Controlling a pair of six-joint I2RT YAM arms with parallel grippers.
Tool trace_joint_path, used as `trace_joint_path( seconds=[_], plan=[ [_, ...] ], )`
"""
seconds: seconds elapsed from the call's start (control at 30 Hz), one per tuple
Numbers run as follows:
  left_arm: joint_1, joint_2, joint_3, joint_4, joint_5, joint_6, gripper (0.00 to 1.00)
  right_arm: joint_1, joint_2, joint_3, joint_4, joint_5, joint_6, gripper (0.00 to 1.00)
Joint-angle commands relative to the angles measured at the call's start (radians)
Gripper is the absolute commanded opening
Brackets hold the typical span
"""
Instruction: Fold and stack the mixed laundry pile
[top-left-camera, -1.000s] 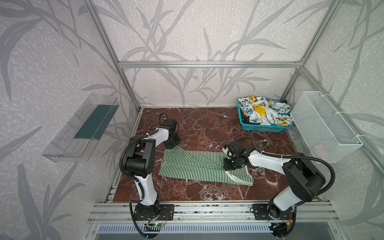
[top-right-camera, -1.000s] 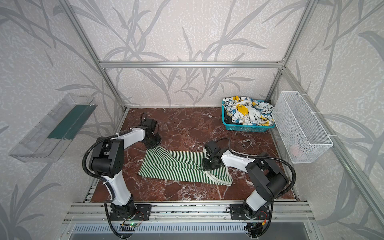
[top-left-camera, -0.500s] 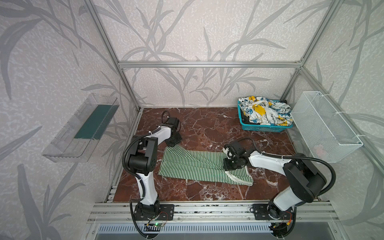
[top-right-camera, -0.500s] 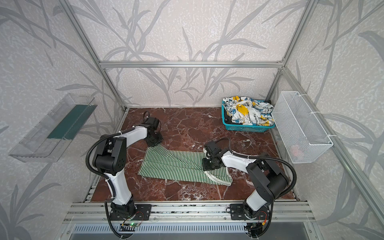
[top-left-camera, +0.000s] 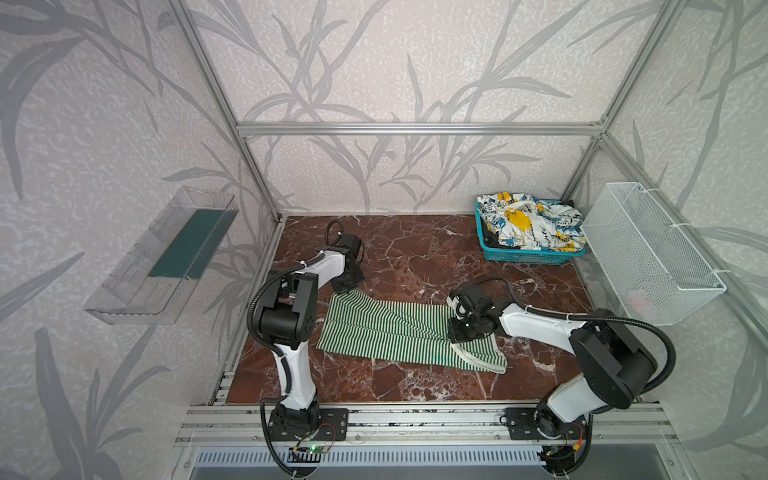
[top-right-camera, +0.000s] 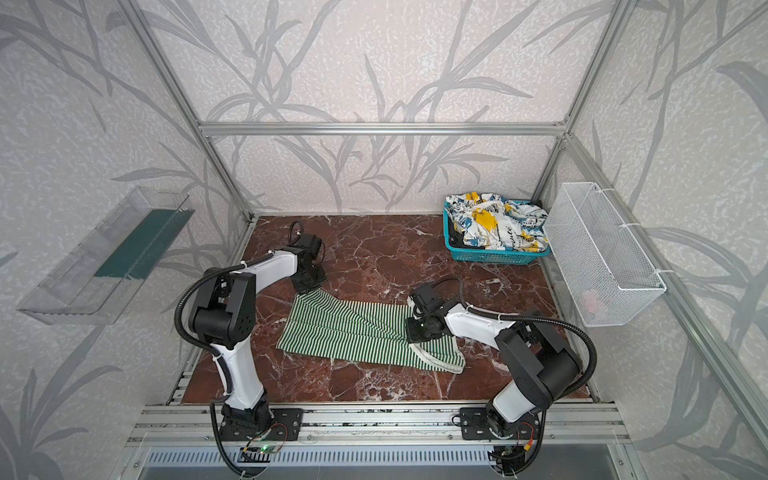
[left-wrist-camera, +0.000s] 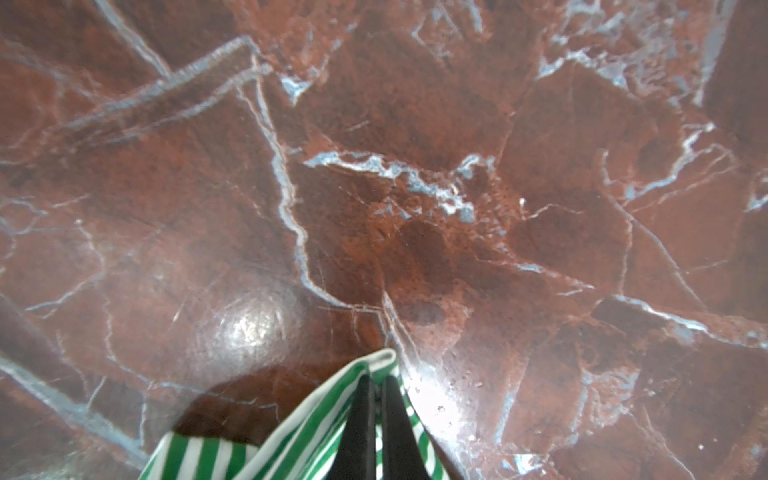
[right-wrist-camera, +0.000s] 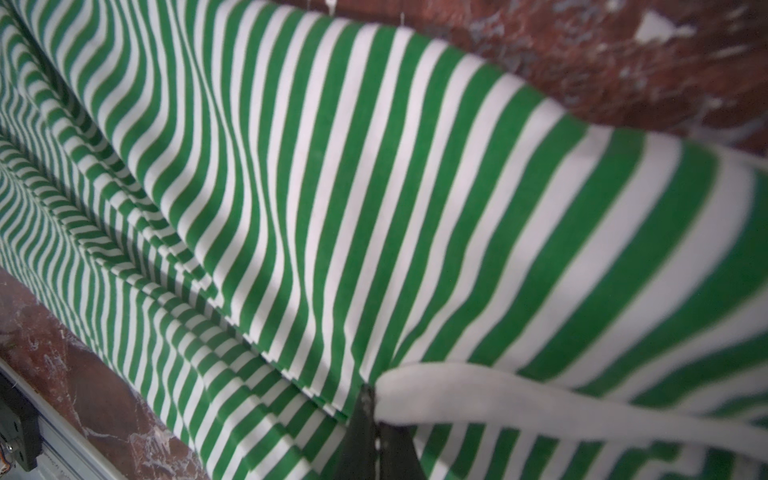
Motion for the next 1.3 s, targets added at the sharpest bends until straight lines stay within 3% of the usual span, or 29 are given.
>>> trace_joint_path(
  seconds=[0.0,0.23,0.6,0.87,1.07,1.27],
  plan=[
    [-0.001,-0.043,-0.032,-0.067,0.029,0.018,0.00,0.005,-0.012,-0.011,-0.018,0.001,-0.002,0.00],
    [0.001,-0.220,-0.075,-0.041,0.106,0.079,0.00,0.006,-0.029,-0.016,-0.019,0.010,0.001,0.00],
    [0.018,-0.515,-0.378,0.151,0.138,0.071,0.00,0.006,-0.056,-0.019,-0.031,0.016,0.001,0.00],
    [0.025,-0.810,-0.636,0.139,0.027,-0.007,0.00,0.006,-0.060,-0.033,-0.024,0.017,0.001,0.00],
    [0.031,-0.875,-0.728,0.087,0.005,-0.072,0.00,0.005,-0.045,-0.037,-0.019,0.015,0.010,0.00],
    [0.065,-0.828,-0.750,0.055,-0.012,-0.096,0.00,0.006,-0.043,-0.045,-0.015,0.015,0.018,0.00]
  ],
)
